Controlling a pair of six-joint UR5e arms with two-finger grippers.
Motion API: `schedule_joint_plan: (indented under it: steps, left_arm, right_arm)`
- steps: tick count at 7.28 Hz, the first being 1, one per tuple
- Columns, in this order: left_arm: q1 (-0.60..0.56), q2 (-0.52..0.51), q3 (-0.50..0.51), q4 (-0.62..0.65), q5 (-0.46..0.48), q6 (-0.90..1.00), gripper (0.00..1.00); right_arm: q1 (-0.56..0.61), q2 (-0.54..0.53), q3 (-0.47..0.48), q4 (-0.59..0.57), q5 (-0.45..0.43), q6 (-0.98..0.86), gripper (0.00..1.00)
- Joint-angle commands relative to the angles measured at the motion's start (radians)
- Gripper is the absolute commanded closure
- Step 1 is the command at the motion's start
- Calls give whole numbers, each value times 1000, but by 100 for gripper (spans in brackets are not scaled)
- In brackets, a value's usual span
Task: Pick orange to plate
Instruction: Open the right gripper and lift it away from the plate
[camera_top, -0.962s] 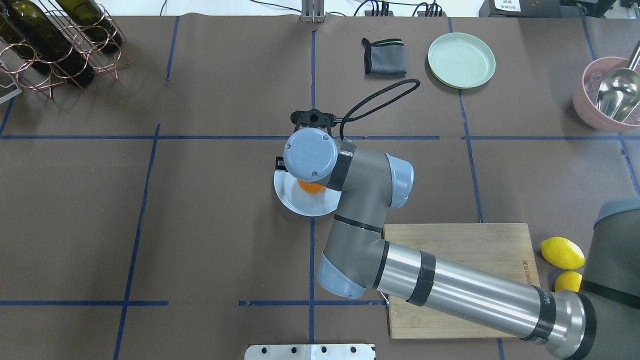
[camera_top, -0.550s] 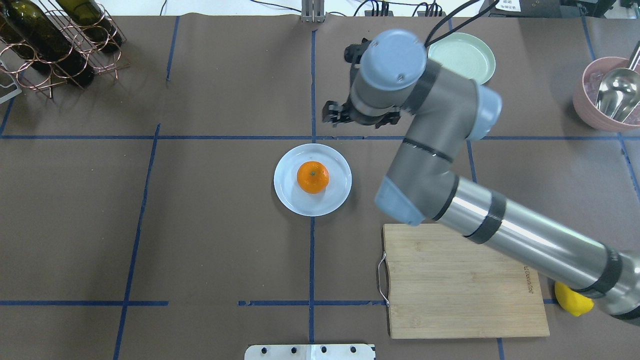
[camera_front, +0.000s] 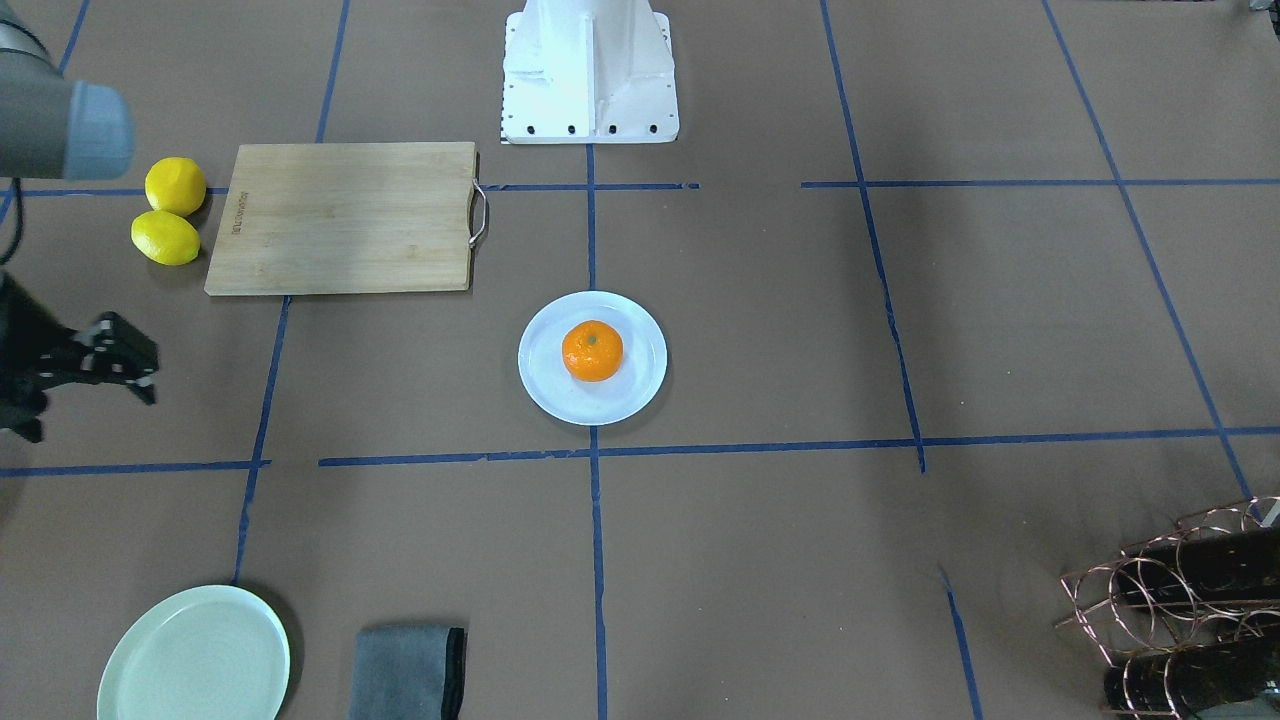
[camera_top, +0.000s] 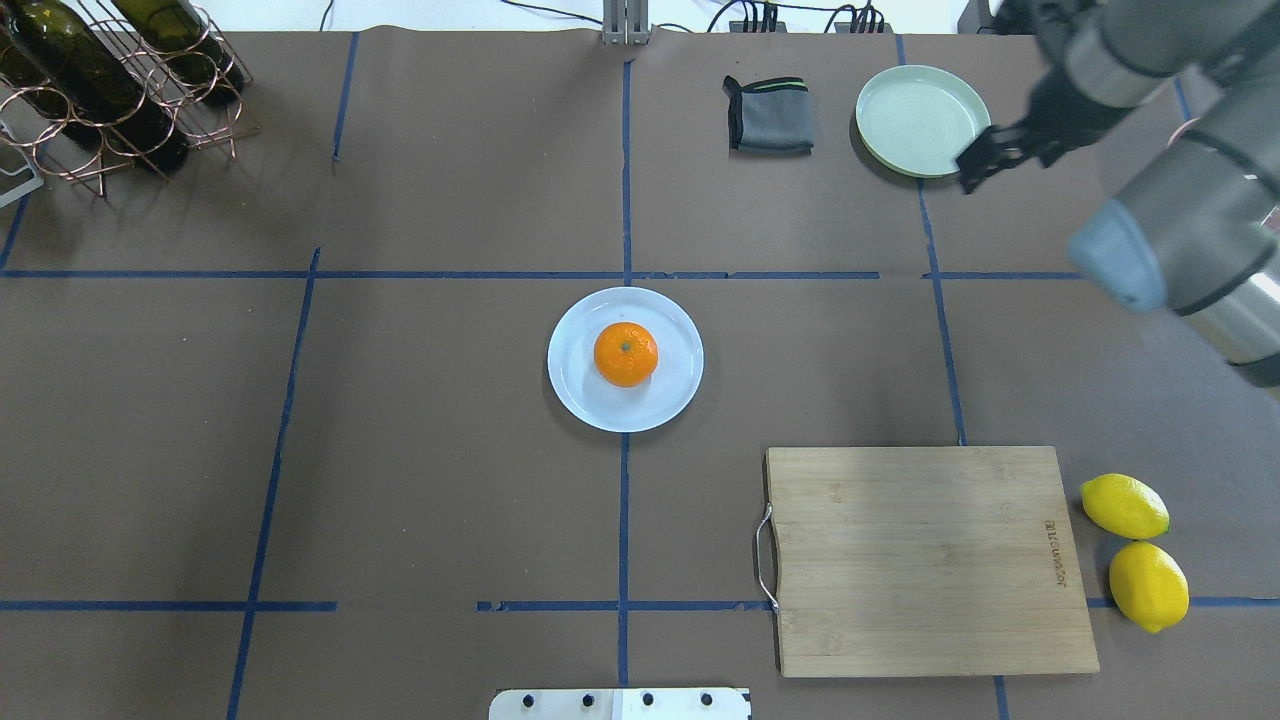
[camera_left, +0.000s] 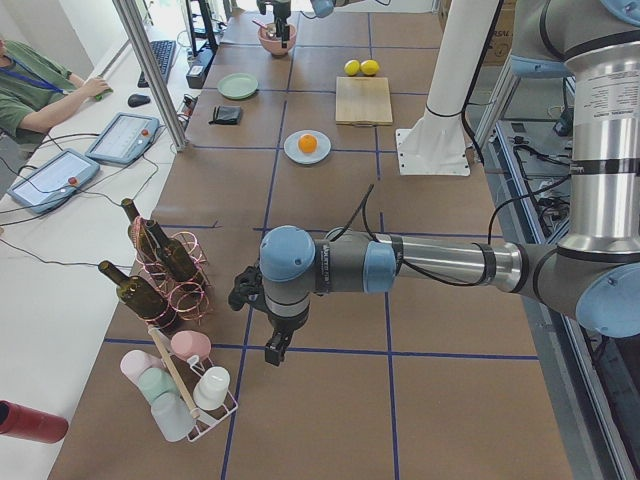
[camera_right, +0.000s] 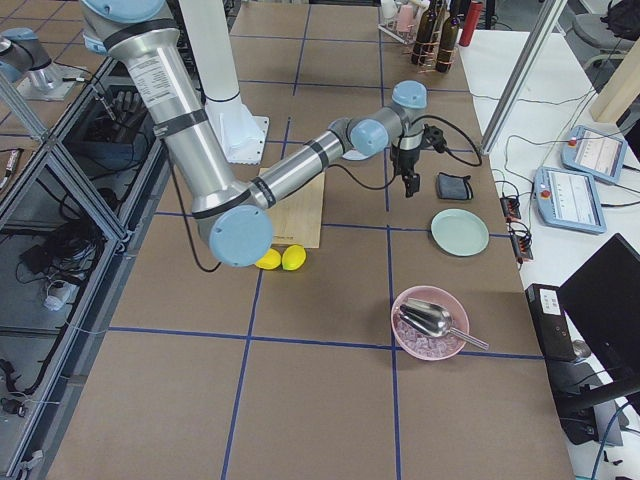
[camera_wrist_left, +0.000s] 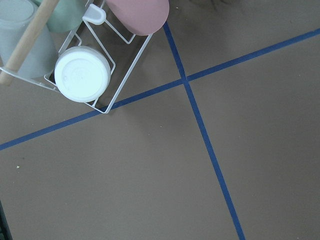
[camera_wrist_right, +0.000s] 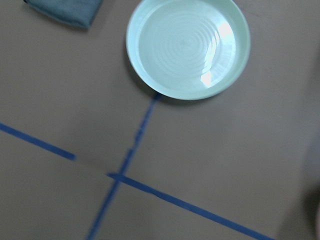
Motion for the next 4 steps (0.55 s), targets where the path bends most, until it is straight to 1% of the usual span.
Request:
schedule_joint_plan:
  steps: [1, 2, 3, 4]
  left_arm:
    - [-1, 0, -20, 32, -6, -105, 0]
    - [-1, 0, -23, 32, -6, -103, 0]
    - [-1, 0, -24, 32, -7, -101, 0]
    - [1, 0, -25, 31, -9, -100, 0]
  right_arm:
    - [224, -229, 1, -19, 42, -382, 0]
    - [304, -364, -4, 13, 40, -440, 0]
    - [338, -444, -49, 68, 18, -443, 0]
    - [418, -448, -112, 129, 32, -442, 0]
